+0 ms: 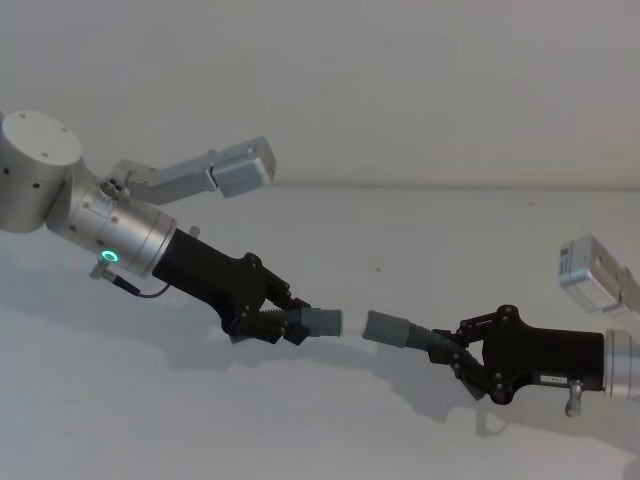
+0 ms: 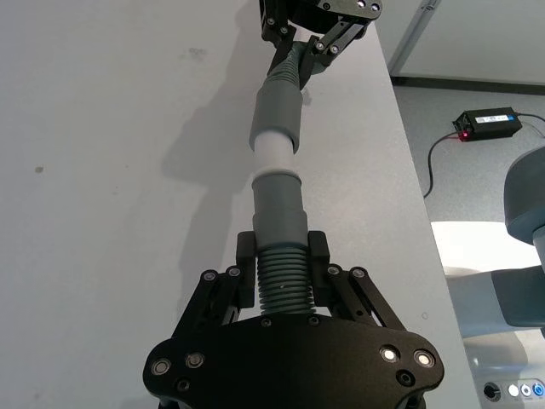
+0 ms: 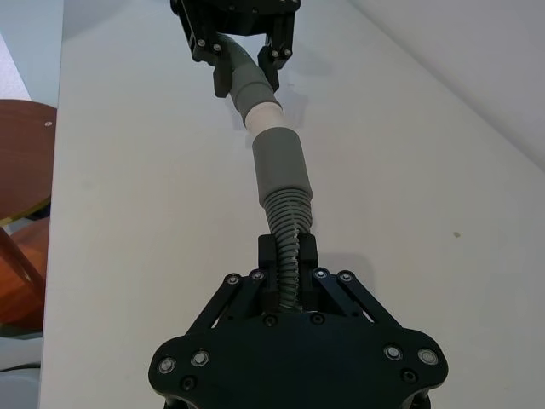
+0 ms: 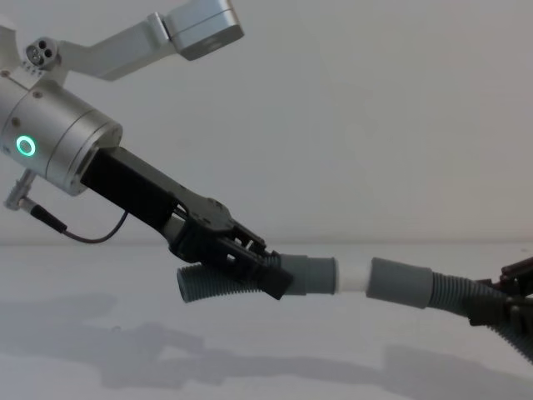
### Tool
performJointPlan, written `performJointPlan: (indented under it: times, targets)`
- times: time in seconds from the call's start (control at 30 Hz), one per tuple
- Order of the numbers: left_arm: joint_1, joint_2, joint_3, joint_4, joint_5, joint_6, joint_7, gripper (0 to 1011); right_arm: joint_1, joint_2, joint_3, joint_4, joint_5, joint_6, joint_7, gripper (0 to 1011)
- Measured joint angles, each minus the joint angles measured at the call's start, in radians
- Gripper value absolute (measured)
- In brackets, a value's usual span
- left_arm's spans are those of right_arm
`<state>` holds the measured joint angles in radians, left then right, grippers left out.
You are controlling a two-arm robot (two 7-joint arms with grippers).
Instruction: Use both hands to pick up one end of the pipe from the table, align the ends, and insert them.
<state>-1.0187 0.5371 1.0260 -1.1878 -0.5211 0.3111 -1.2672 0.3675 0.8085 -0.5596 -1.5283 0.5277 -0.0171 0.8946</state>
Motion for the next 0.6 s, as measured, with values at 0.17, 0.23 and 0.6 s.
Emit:
performJointPlan:
  times: [0.17, 0.23, 0.6]
  targets:
    - [-0.001, 0.0, 0.002, -0.001, -0.002, -0.001, 0.0, 342, 0.0, 0.002, -0.001, -0.001, 0.001, -0.001, 0.0, 124]
    - [-0.001, 0.001, 0.003, -0.002, -0.002, -0.001, 0.0, 341, 0.0, 0.002, -0.002, -0.001, 0.001, -0.001, 0.0, 124]
    - [-0.002, 0.001, 0.005, -0.003, -0.004, -0.002, 0.0, 342, 0.0, 0.004, -0.003, -0.002, 0.002, -0.003, -0.001, 124]
